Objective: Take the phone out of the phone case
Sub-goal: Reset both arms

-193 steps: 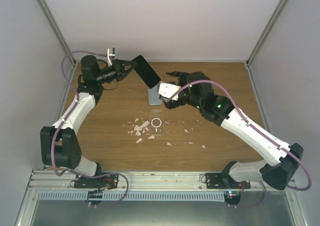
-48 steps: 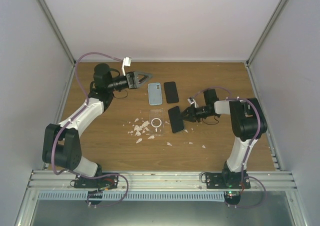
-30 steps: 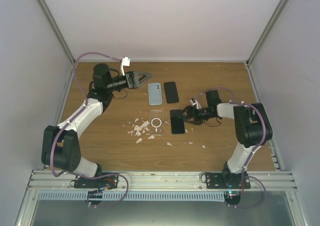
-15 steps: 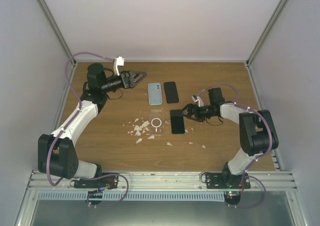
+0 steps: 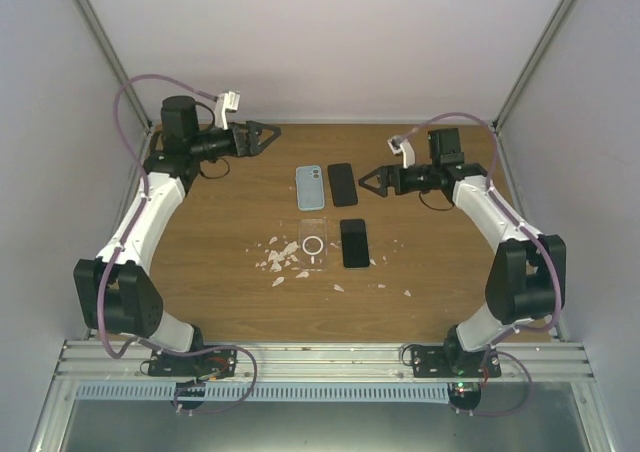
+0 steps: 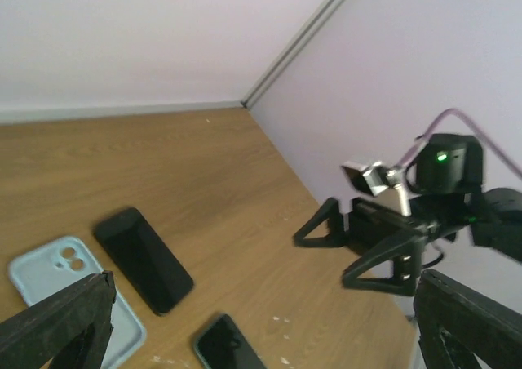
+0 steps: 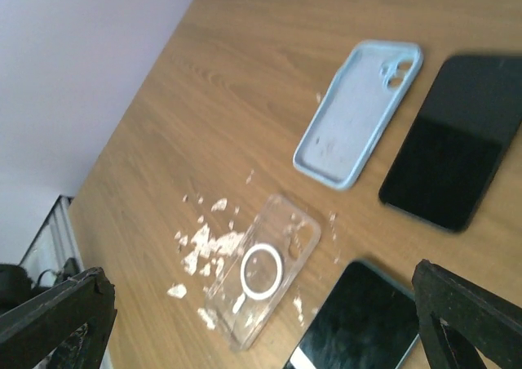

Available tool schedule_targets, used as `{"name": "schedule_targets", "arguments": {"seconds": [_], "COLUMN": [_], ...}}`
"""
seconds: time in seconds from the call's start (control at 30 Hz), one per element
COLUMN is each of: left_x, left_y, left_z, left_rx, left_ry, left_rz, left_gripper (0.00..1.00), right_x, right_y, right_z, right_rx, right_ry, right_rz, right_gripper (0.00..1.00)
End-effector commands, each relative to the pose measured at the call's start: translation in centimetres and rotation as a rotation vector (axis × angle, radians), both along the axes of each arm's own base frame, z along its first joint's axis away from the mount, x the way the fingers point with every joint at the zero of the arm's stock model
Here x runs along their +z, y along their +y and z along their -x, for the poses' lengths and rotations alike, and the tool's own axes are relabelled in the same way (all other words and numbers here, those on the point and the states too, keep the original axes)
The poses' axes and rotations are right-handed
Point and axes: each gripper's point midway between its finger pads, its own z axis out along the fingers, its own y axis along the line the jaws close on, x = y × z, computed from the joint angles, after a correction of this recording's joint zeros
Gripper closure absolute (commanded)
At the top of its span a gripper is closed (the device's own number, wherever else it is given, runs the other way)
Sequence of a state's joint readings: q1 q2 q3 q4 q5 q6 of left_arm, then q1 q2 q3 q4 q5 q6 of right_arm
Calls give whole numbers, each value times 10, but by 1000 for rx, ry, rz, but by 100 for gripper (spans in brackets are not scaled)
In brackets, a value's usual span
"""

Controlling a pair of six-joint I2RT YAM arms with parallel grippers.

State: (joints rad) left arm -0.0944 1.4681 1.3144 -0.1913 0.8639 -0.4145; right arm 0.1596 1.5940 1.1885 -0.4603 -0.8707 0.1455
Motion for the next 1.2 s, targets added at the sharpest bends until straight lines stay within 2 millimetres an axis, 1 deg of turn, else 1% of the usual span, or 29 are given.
{"name": "schedule_targets", "arguments": {"seconds": [0.0, 0.07, 0.13, 0.23, 0.27, 0.3, 0.33, 0.4, 0.5, 0.57, 0.63, 0.7, 0.8, 1.03, 1.17], "left_x": [11, 16, 20, 28, 31, 34, 34, 32, 19, 10, 1, -9, -29, -72, -94], "left_y": [11, 19, 31, 52, 55, 70, 78, 94, 123, 139, 151, 163, 175, 187, 190], "left_z": [-10, -19, -29, -40, -41, -45, -48, -54, -63, -66, -69, -71, -71, -65, -59], "left_rx": [-13, 20, 66, 131, 136, 171, 191, 236, 320, 350, 374, 414, 446, 484, 499], "left_ry": [-72, -89, -94, -111, -122, -130, -133, -127, -87, -70, -59, -40, -20, 28, 66], "left_rz": [-115, -162, -203, -242, -250, -260, -272, -307, -354, -374, -398, -425, -469, -541, -551], "left_gripper": [1, 1, 1, 1, 1, 1, 1, 1, 1, 1, 1, 1, 1, 1, 1], "right_x": [41, 59, 77, 100, 106, 111, 116, 122, 125, 122, 115, 104, 86, 40, 16], "right_y": [-15, -21, -31, -51, -59, -63, -82, -102, -130, -146, -164, -176, -190, -215, -220], "right_z": [-18, -30, -42, -58, -63, -66, -73, -79, -85, -86, -87, -84, -78, -65, -58], "right_rx": [-17, -36, -59, -110, -132, -144, -189, -238, -298, -327, -364, -390, -424, -477, -496], "right_ry": [-145, -205, -259, -320, -336, -346, -357, -375, -391, -392, -384, -372, -363, -306, -270], "right_rz": [59, 76, 83, 86, 86, 82, 86, 86, 92, 101, 109, 110, 119, 142, 145], "right_gripper": [0, 0, 0, 0, 0, 0, 0, 0, 0, 0, 0, 1, 1, 0, 0]}}
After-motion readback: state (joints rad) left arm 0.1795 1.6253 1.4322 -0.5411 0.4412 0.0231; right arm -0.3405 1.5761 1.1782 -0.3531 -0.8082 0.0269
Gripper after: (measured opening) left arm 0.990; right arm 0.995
